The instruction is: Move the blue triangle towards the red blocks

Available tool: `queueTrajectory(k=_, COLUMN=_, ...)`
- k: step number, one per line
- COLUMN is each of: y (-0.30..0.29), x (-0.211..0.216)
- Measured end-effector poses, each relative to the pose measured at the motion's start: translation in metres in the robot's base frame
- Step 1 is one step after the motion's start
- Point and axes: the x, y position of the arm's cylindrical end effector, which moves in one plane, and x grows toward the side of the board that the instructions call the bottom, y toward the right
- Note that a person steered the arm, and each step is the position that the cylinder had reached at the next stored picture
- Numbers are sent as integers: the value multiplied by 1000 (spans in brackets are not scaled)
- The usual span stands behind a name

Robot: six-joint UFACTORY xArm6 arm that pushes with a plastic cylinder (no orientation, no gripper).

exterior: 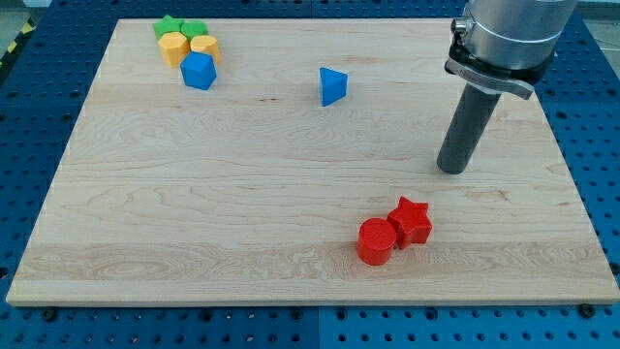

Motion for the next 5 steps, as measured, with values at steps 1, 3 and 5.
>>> queueTrajectory(k=1, y=0, x=-13)
queueTrajectory(k=3, y=6, x=-35)
queueTrajectory(k=5, y=5, x=-37)
